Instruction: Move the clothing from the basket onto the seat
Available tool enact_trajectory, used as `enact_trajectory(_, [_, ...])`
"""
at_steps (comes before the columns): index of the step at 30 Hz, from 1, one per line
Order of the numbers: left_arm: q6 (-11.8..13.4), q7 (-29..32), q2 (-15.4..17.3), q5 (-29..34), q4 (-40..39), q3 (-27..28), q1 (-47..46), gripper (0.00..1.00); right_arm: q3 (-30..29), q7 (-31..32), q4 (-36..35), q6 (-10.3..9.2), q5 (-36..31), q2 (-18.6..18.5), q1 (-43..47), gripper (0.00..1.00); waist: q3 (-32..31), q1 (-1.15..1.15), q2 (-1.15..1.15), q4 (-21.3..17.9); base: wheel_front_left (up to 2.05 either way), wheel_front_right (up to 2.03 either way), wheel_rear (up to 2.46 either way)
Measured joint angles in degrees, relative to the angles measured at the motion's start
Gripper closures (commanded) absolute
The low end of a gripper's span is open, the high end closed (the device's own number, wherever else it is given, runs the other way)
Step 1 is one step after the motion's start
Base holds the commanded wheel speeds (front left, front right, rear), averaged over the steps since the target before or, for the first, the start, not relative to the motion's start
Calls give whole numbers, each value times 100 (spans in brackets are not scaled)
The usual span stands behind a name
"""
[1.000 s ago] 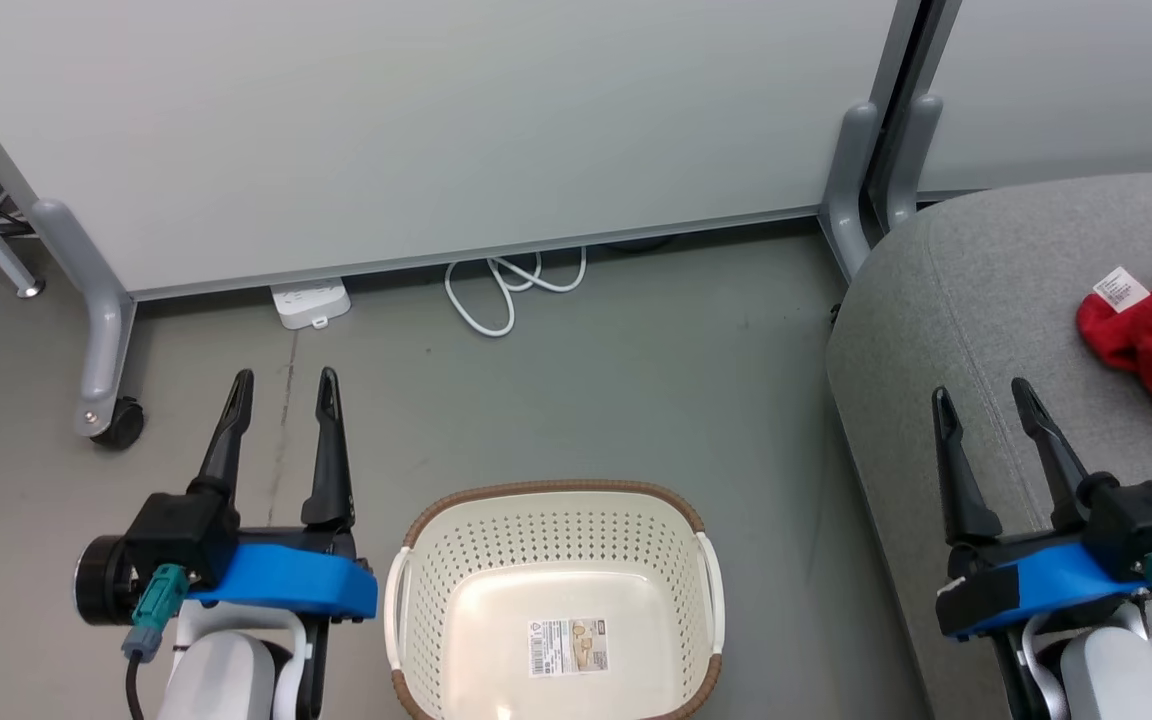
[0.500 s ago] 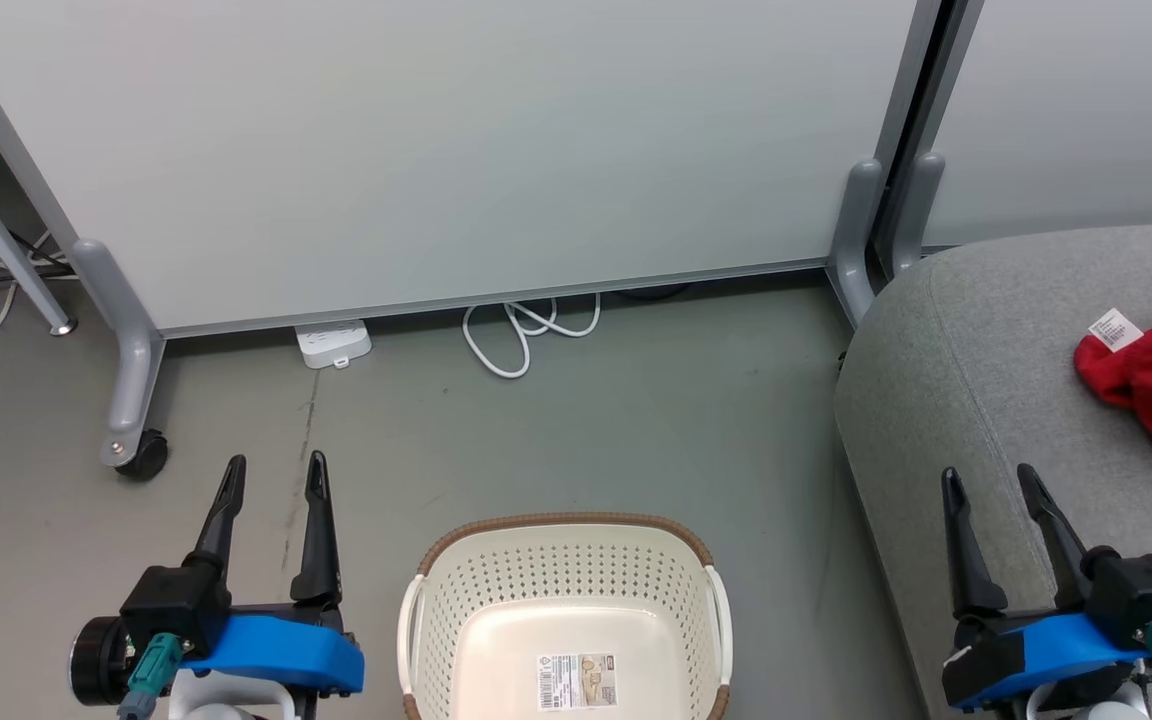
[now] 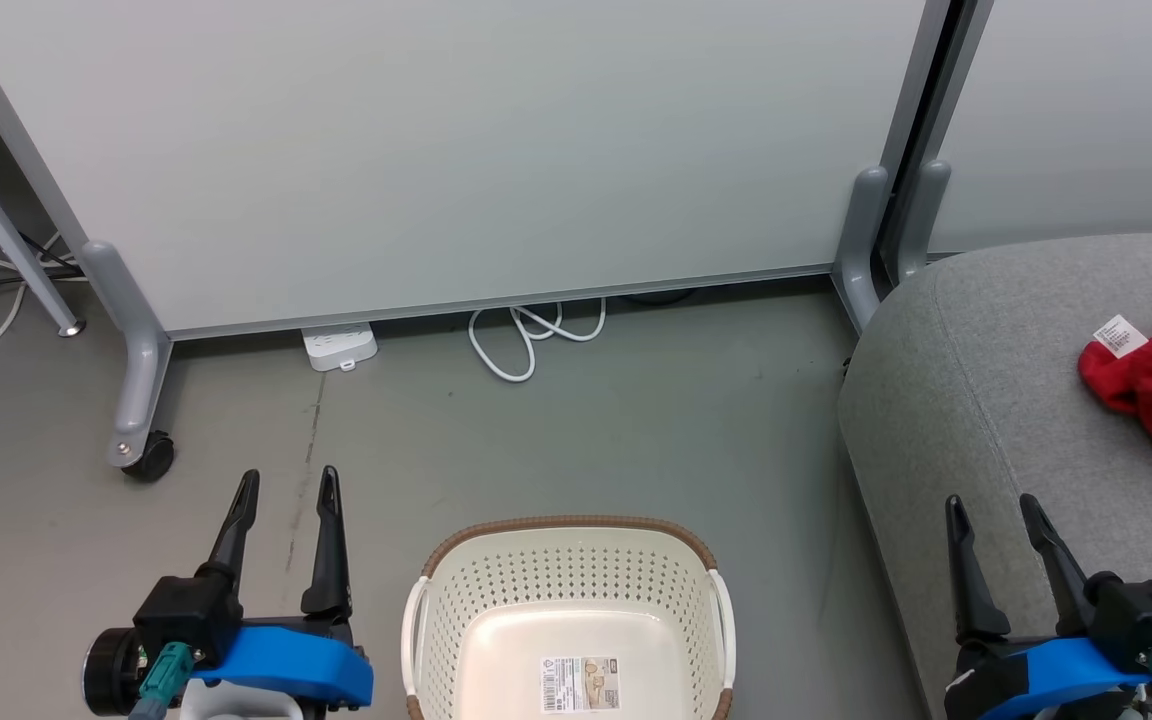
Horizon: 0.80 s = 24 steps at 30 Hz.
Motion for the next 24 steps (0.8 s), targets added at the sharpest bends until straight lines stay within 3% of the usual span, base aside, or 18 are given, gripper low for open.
enact_trajectory(4, [1,0,0,-1,32,-22,0,0,41,0,16,0,46,2,-4,0,3,0,0,5,0,0,0])
enact_trajectory(5, [1,0,0,-1,32,-22,0,100,41,0,16,0,46,2,-4,100,3,0,0,5,0,0,0])
enact_trajectory(11, [0,64,-7,-49,302,-46,198,100,37,57,280,0,79,42,110,100,4,0,0,3,0,0,0])
enact_trajectory(24, [-1,430,-8,-1448,275,103,202,100,3,420,245,0,1515,49,108,100,5,0,0,-40,0,0,0])
